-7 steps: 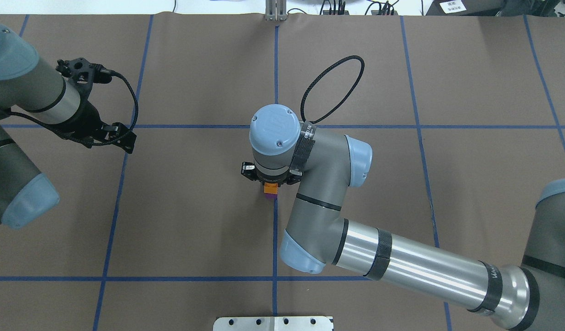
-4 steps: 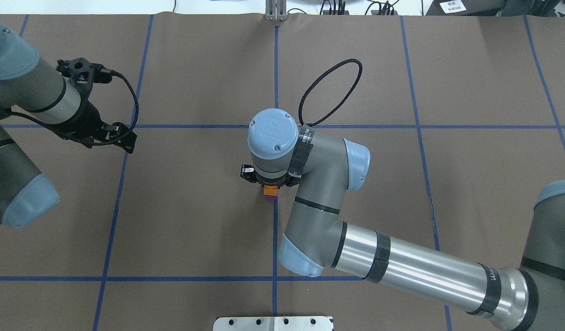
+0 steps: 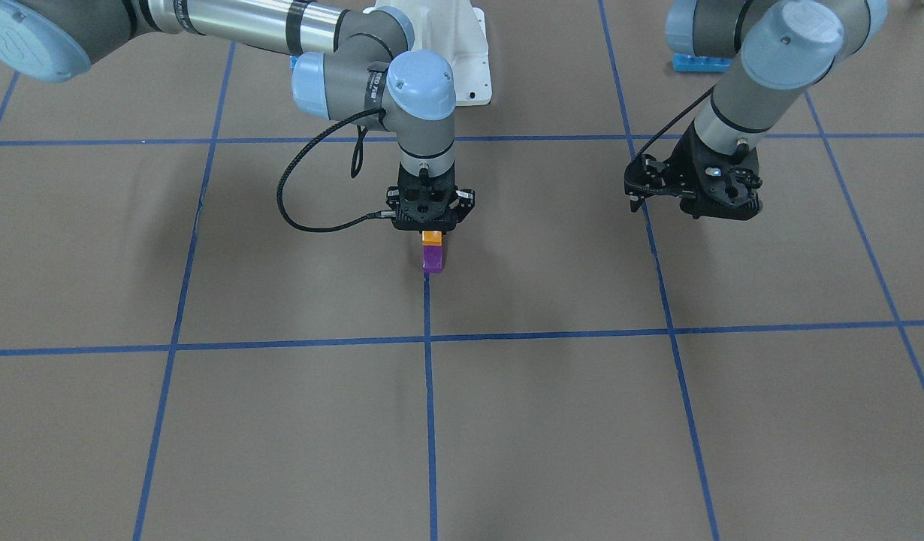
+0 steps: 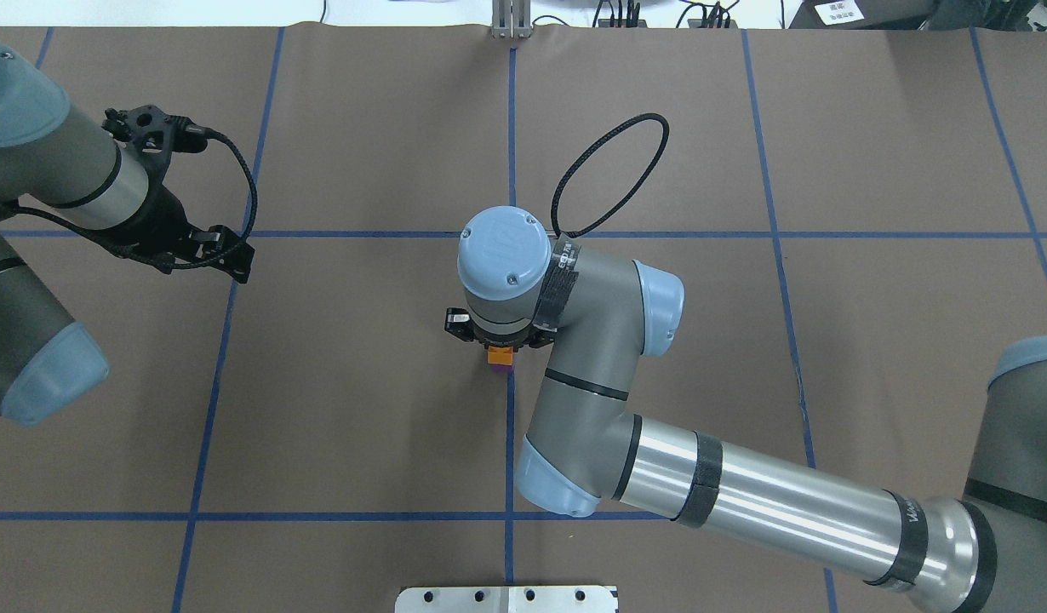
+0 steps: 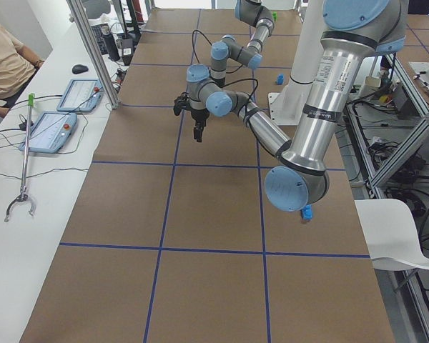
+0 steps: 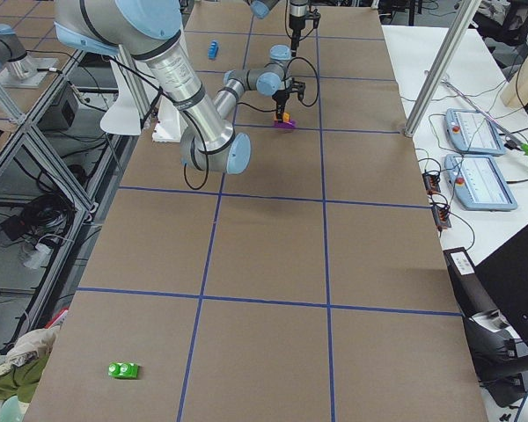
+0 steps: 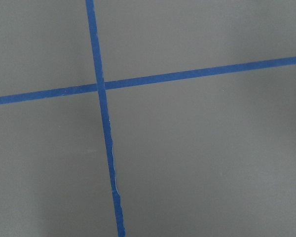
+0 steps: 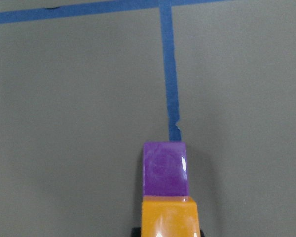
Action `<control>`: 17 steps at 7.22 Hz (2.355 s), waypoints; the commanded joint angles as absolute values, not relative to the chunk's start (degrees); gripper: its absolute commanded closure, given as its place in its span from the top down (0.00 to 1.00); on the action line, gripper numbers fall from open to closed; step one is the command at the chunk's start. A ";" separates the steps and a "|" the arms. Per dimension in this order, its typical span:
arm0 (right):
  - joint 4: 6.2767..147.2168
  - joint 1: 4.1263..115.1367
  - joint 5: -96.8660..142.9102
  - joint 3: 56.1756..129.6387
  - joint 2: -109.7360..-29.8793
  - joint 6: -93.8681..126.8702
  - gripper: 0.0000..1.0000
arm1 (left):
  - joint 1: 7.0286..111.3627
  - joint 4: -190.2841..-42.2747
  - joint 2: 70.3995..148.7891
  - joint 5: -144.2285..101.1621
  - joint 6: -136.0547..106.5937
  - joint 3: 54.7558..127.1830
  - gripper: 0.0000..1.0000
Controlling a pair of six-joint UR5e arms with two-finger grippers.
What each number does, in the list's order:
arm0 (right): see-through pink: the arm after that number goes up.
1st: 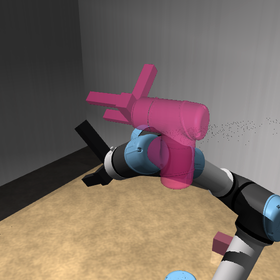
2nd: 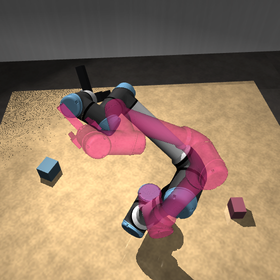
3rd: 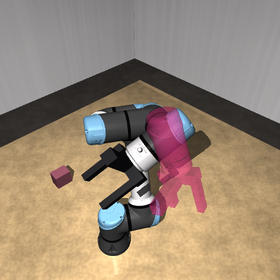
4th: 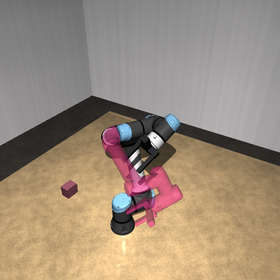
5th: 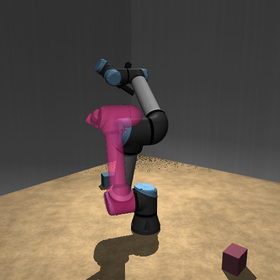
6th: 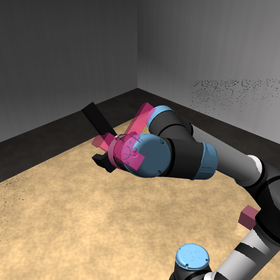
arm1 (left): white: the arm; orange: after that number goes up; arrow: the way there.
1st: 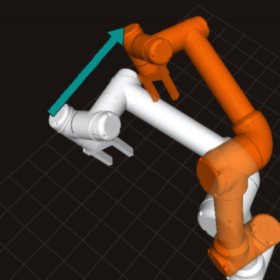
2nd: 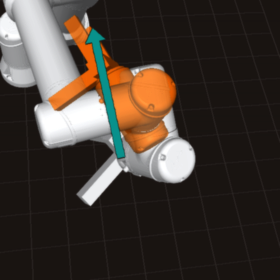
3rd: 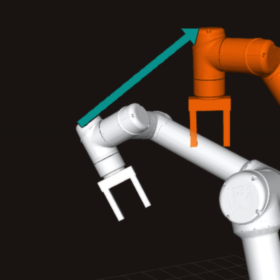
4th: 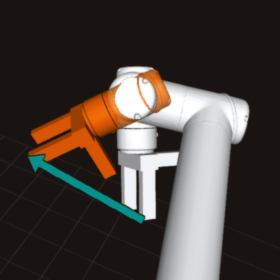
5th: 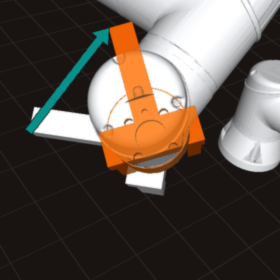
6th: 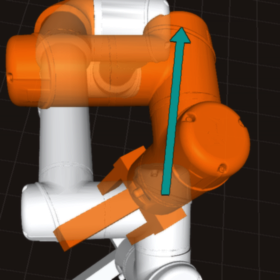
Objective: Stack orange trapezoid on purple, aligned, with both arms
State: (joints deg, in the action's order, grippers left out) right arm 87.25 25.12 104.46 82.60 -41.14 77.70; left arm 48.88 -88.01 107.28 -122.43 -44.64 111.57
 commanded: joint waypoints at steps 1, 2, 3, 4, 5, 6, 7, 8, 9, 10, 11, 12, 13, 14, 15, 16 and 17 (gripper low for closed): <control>87.19 24.96 104.33 81.83 -41.13 77.70 0.00 | 48.87 -87.98 107.14 -122.43 -44.74 111.80 1.00; 87.19 24.96 104.33 81.74 -41.13 77.70 0.00 | 48.87 -87.98 107.05 -122.43 -44.74 111.80 1.00; 87.19 24.96 104.33 81.65 -41.05 77.70 0.00 | 48.87 -87.98 107.05 -122.43 -44.65 111.80 1.00; 87.19 24.96 104.33 81.65 -41.04 77.70 0.00 | 48.87 -87.98 106.96 -122.43 -44.65 111.80 1.00; 87.19 24.96 104.33 81.74 -41.04 77.70 0.24 | 48.87 -87.98 106.96 -122.43 -44.65 111.80 1.00; 87.19 24.96 104.24 81.74 -41.04 77.78 0.99 | 48.87 -87.98 106.96 -122.43 -44.65 111.80 1.00; 87.19 24.96 104.15 81.74 -41.04 77.78 1.00 | 48.87 -87.98 106.96 -122.43 -44.65 111.80 1.00; 87.19 25.05 104.06 82.00 -40.96 77.70 1.00 | 48.78 -87.98 106.96 -122.43 -44.65 111.80 1.00; 87.19 25.22 104.15 82.09 -40.61 77.43 1.00 | 48.87 -87.98 106.96 -122.43 -44.65 111.71 1.00; 87.27 25.66 104.50 82.44 -39.91 77.34 1.00 | 48.87 -87.98 106.96 -122.43 -44.65 111.71 1.00; 87.71 26.01 104.76 83.22 -39.82 77.34 1.00 | 48.87 -87.98 106.96 -122.43 -44.65 111.80 1.00; 88.06 26.62 105.29 85.15 -40.08 77.34 1.00 | 48.87 -87.98 106.96 -122.34 -44.65 111.80 1.00; 88.33 27.76 107.03 87.17 -41.21 77.43 1.00 | 49.04 -87.98 106.70 -122.34 -44.47 112.58 1.00; 89.98 28.64 107.75 91.02 -44.27 77.17 1.00 | 49.39 -87.72 106.00 -122.43 -43.95 113.37 1.00; 90.09 29.44 107.84 97.41 -50.39 76.82 1.00 | 49.39 -87.98 103.56 -122.43 -43.08 114.86 1.00; 90.09 31.62 110.02 102.52 -56.02 75.69 1.00 | 50.00 -87.98 101.88 -122.43 -40.28 115.57 1.00; 90.09 34.69 113.61 105.61 -60.34 72.54 1.00 | 51.23 -88.15 100.13 -122.52 -37.64 116.19 1.00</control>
State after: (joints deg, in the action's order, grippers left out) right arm 89.99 31.35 109.96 100.37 -54.03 75.47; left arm 50.04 -87.99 102.40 -122.45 -40.78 115.24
